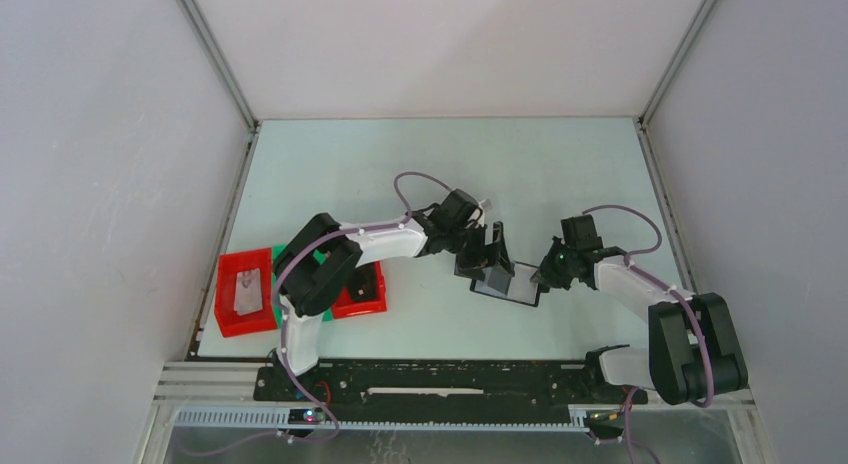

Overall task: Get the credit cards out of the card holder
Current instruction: Remove the credit card from the card holder.

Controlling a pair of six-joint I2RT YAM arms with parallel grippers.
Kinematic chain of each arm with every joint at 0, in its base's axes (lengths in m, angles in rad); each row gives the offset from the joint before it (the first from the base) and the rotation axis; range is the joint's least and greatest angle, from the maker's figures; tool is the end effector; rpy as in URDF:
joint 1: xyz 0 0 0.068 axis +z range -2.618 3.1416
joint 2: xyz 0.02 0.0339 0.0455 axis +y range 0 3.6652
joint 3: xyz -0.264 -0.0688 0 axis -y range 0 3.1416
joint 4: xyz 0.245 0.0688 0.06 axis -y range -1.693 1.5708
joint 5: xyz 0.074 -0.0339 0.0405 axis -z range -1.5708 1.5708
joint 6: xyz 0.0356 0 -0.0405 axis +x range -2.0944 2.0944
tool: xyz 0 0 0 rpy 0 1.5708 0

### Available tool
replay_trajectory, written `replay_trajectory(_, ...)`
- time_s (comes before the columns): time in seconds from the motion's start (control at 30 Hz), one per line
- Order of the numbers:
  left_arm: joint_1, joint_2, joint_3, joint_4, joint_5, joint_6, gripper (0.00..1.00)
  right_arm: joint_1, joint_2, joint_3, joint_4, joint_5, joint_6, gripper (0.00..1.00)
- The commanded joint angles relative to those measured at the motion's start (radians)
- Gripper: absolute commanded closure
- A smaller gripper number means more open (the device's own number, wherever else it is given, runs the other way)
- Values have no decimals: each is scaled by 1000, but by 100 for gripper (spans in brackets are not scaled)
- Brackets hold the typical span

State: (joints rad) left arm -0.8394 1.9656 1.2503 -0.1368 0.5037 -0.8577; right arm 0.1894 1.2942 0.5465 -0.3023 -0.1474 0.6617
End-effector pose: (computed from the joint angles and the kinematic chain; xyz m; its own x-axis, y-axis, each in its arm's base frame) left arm 0.2645 -0.3204 0.1626 -0.9824 0.1029 -0.1559 0.1850 0.6516 -0.7356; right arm 0.2177 0.0471 0.1501 -0.8306 0.4596 -0.3143 0.3199 0.8559 0.4062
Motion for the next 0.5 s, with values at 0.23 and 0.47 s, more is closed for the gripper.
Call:
replay_trajectory(0.23, -32, -2, 108, -48, -7, 63, 12, -8, -1, -12, 5, 9, -26, 95)
replay_trajectory(0.47, -45, -48, 136, -167, -174, 146, 10, -8, -1, -13, 4, 6, -29, 95)
